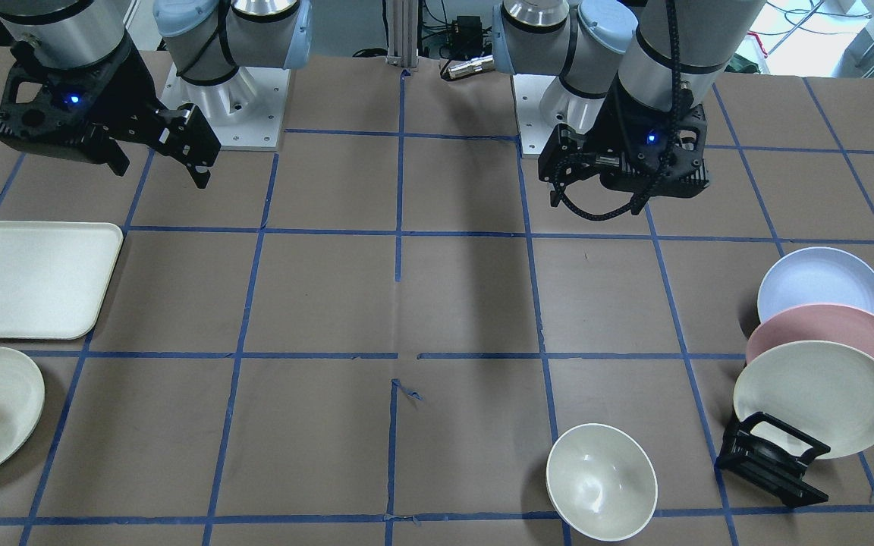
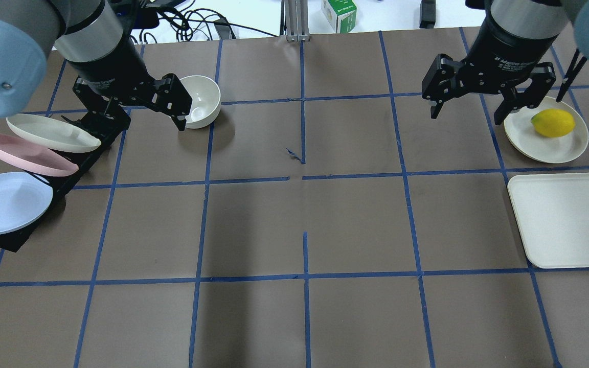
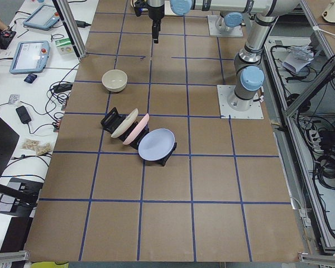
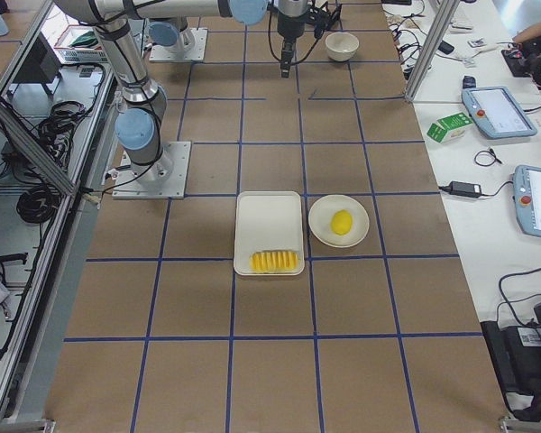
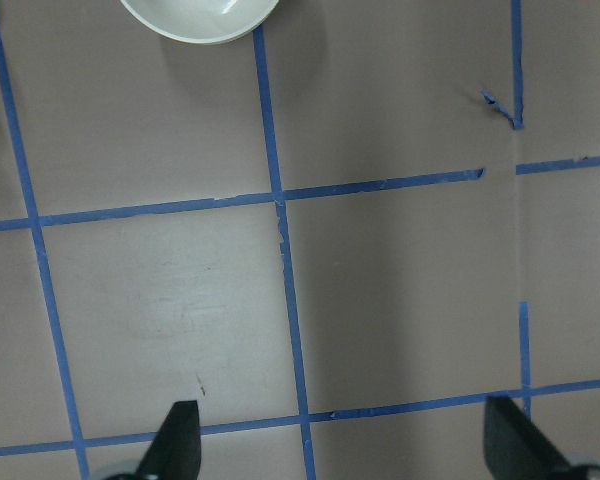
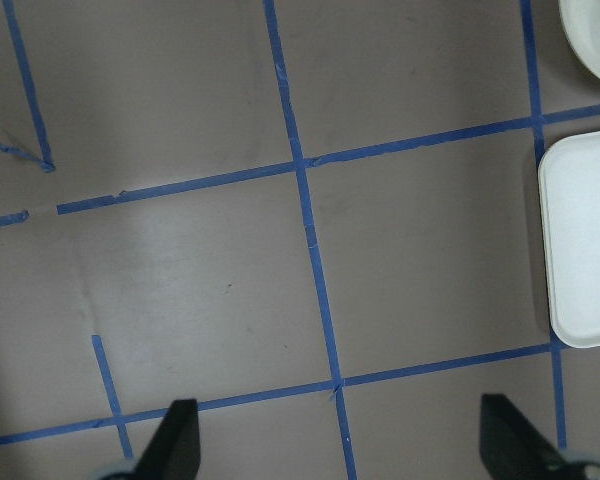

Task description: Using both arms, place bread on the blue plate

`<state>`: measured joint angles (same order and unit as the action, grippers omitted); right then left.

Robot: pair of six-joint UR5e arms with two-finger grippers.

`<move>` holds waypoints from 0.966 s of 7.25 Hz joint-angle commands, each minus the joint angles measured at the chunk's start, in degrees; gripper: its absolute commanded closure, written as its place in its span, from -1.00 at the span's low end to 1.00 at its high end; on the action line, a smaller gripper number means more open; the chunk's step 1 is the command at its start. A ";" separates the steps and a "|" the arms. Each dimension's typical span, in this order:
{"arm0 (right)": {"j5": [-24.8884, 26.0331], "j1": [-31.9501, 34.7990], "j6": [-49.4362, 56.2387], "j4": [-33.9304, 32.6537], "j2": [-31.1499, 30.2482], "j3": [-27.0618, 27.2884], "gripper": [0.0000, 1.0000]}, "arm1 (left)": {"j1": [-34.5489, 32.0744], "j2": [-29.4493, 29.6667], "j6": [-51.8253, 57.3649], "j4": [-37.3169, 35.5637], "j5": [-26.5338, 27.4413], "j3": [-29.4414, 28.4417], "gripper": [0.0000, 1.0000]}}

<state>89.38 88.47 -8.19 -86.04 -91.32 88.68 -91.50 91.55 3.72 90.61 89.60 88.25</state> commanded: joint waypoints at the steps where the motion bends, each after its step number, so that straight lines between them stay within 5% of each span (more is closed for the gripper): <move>1: 0.00 0.04 0.02 0.00 0.09 0.00 -1.00 | 0.09 -0.40 0.06 0.00 0.49 -0.01 -1.00; 4: 1.22 0.04 -0.07 -0.18 0.09 0.08 -1.00 | 0.27 -0.84 0.23 0.00 0.58 0.17 -1.00; 5: 3.15 -0.39 -0.07 -0.70 0.35 0.17 -1.00 | 1.57 -1.28 0.93 0.52 5.02 0.78 -1.00; 7: 7.09 -5.63 0.80 -1.32 0.88 3.23 -1.00 | 12.94 -1.89 1.11 0.88 8.75 1.13 -1.00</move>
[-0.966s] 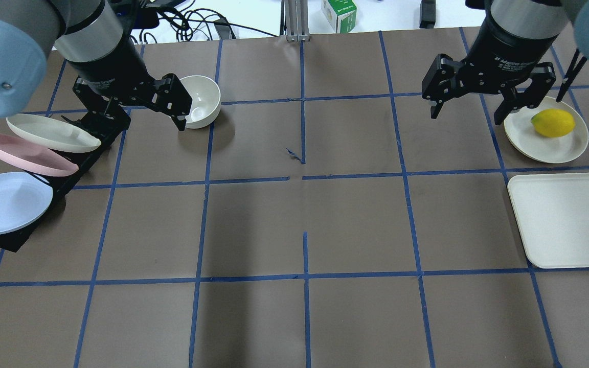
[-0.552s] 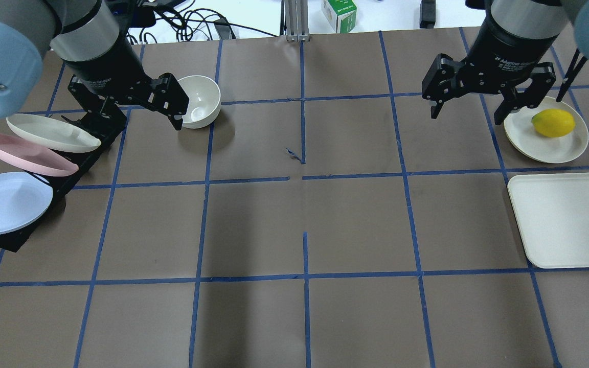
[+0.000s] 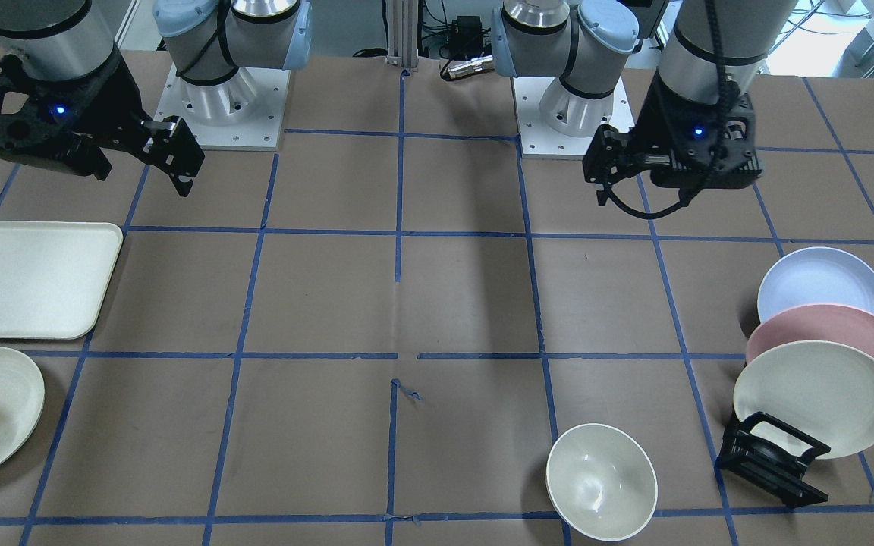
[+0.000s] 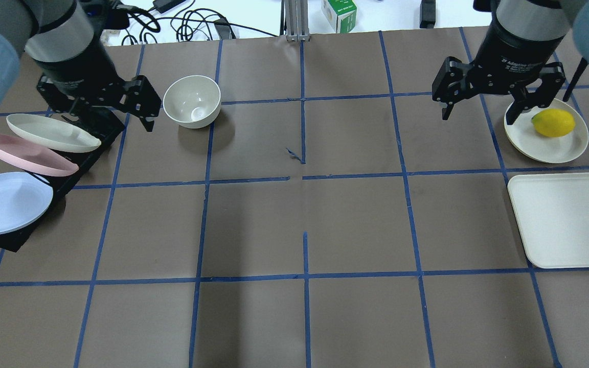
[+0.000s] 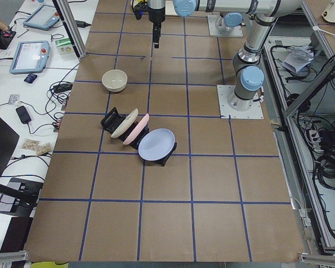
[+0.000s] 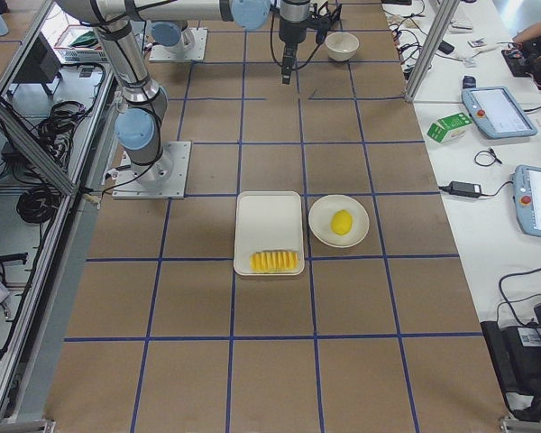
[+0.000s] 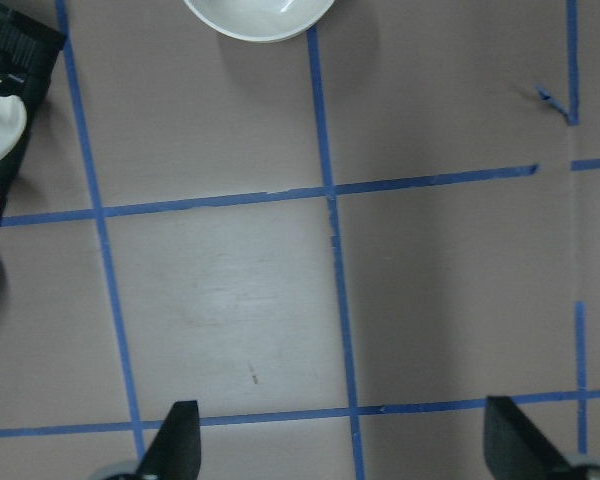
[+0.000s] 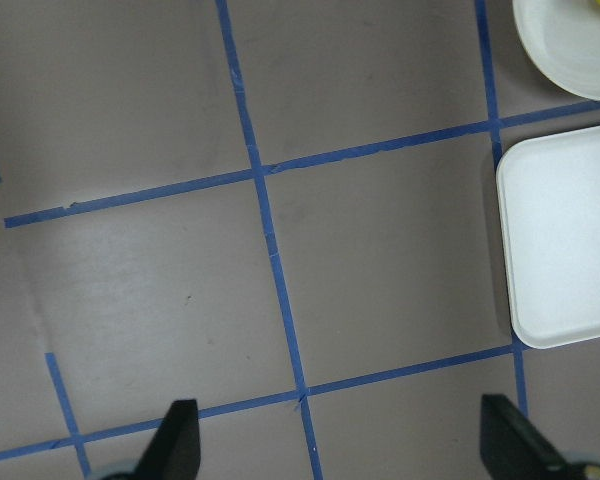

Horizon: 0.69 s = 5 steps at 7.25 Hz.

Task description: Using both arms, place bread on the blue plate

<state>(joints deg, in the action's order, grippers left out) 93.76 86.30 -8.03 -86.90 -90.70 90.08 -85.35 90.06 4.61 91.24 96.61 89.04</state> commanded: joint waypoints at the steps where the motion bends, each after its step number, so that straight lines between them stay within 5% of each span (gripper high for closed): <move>1: 7.53 -9.25 1.43 -0.81 0.43 3.85 -1.00 | 14.00 -0.24 1.53 0.25 1.57 0.60 -1.00; 5: 7.76 -27.73 31.08 -14.15 8.49 9.23 -1.00 | 40.83 6.68 2.86 -5.85 1.48 2.45 -1.00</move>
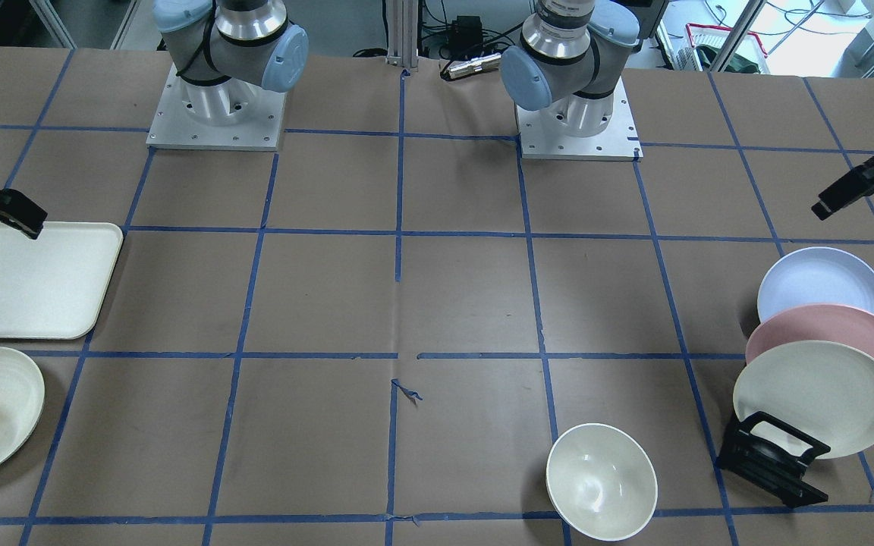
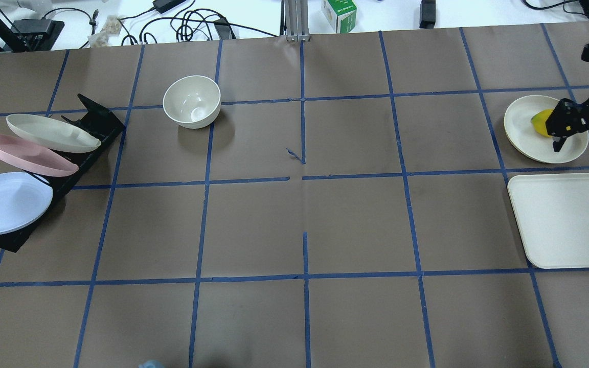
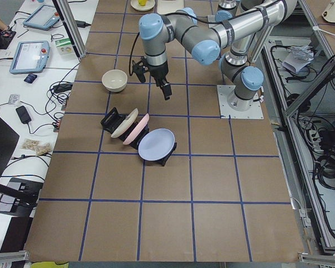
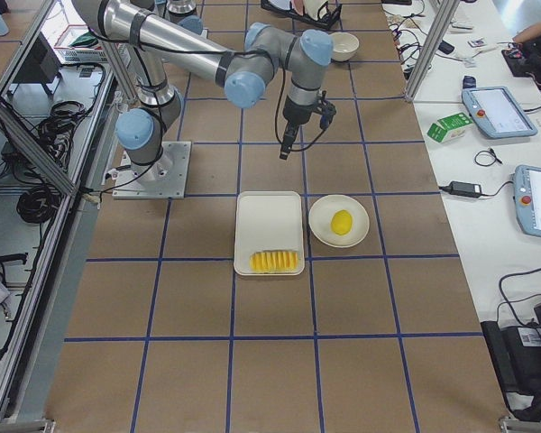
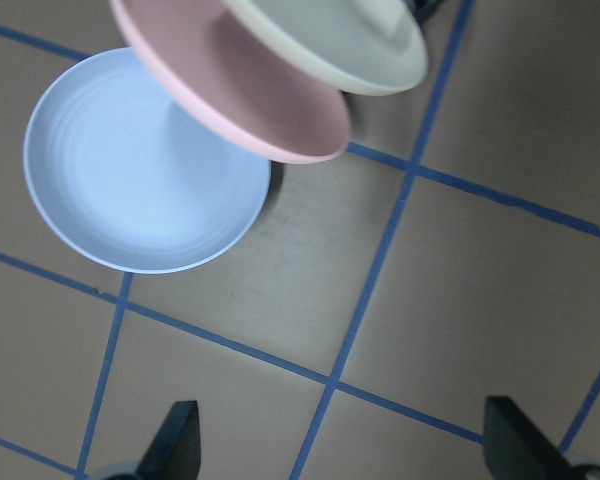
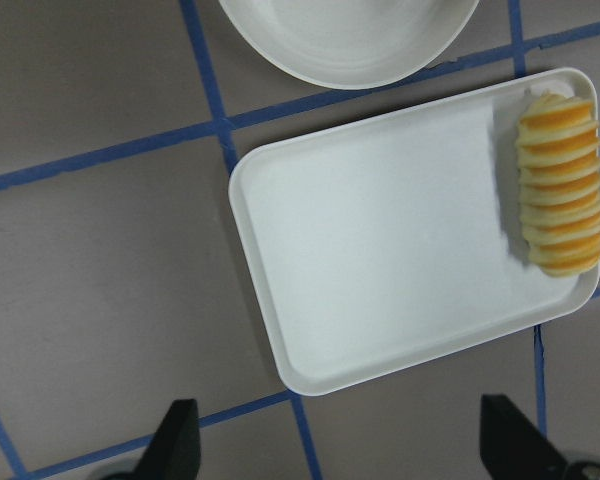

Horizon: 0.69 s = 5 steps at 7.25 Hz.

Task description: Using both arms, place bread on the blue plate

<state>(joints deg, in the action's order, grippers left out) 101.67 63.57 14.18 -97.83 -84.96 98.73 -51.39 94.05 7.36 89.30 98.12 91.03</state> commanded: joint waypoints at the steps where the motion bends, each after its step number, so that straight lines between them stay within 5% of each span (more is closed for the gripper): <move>1: -0.16 -8.60 16.24 -8.81 5.65 0.85 -1.00 | 10.22 5.41 0.12 -6.49 0.14 1.08 -1.00; 5: -0.25 -17.51 28.88 -20.73 16.65 0.85 -1.00 | 14.04 15.79 -1.02 -20.54 -0.73 4.41 -1.00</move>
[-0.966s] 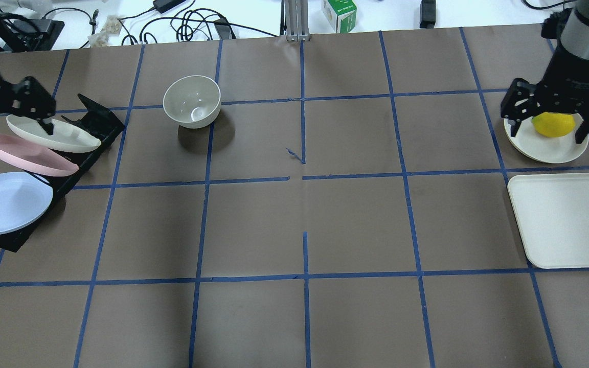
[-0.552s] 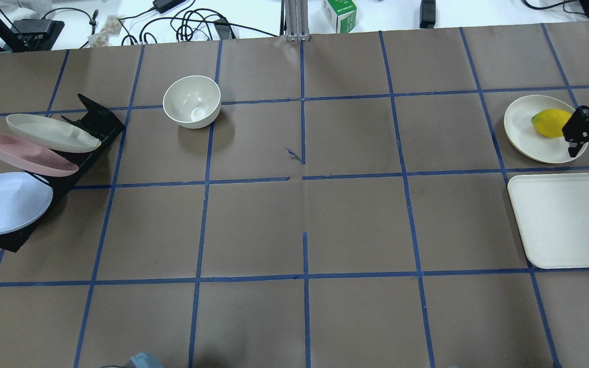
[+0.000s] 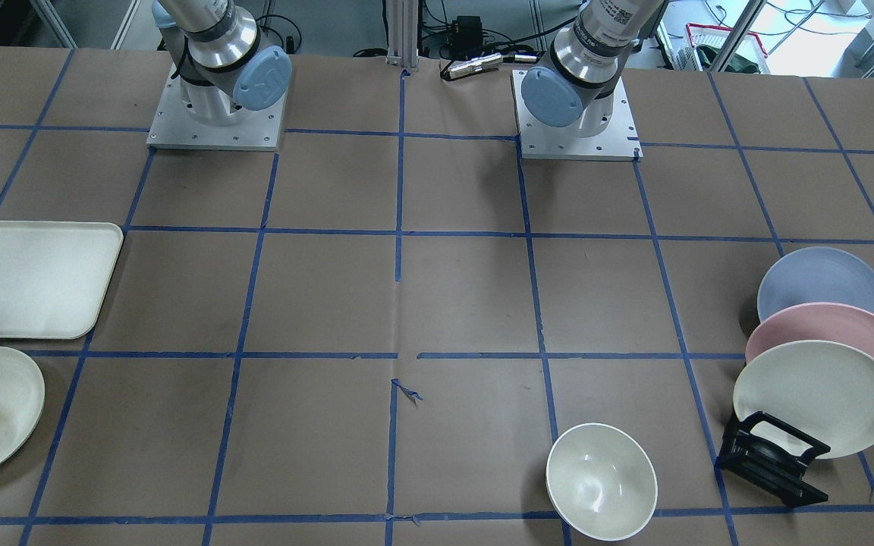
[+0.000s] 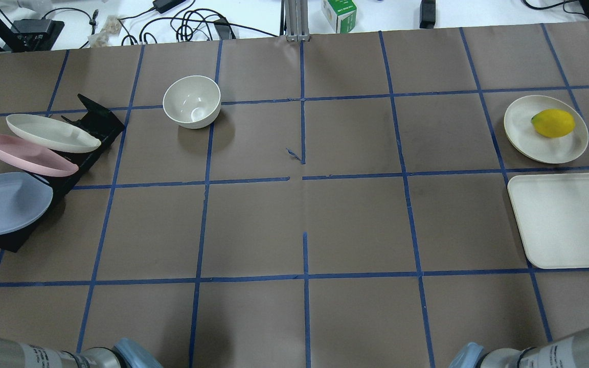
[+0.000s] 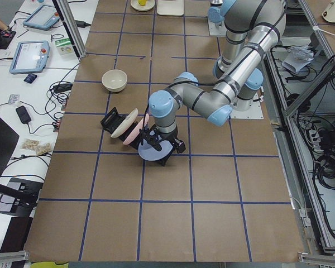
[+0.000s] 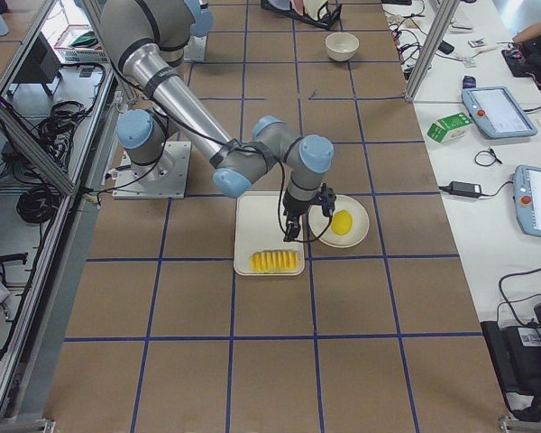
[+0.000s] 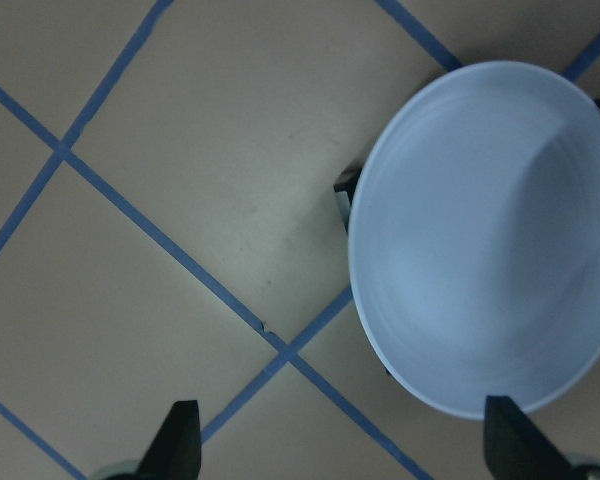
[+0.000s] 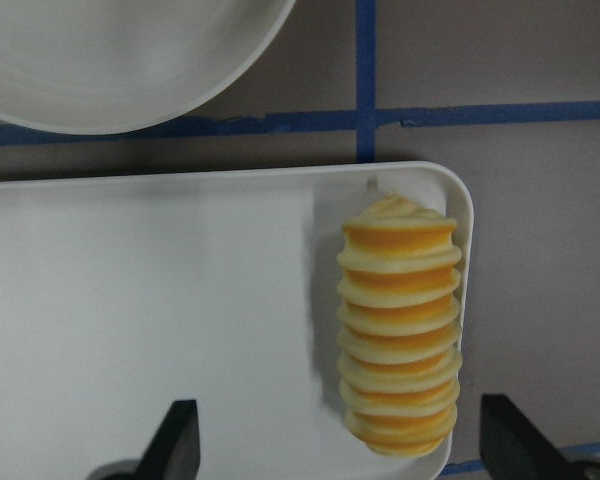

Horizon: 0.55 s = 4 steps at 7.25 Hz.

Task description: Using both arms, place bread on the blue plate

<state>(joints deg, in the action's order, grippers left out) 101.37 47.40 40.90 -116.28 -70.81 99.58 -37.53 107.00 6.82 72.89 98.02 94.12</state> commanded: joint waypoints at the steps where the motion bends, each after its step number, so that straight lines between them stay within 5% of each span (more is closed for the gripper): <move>1: 0.14 -1.87 1.99 -2.28 3.83 0.00 -1.00 | -0.09 3.99 -0.84 -4.34 -2.81 1.68 -1.00; 3: 0.05 -4.15 2.08 -2.80 7.25 -0.08 -1.00 | -1.22 4.88 -0.84 -6.09 -3.45 1.77 -1.00; 4: 0.05 -4.16 2.25 -3.07 7.70 -0.08 -1.00 | -2.28 4.89 -0.84 -6.10 -2.93 1.86 -0.81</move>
<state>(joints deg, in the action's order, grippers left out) 101.41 43.63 42.99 -118.96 -64.30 99.53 -38.69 111.70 6.00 67.21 94.85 95.87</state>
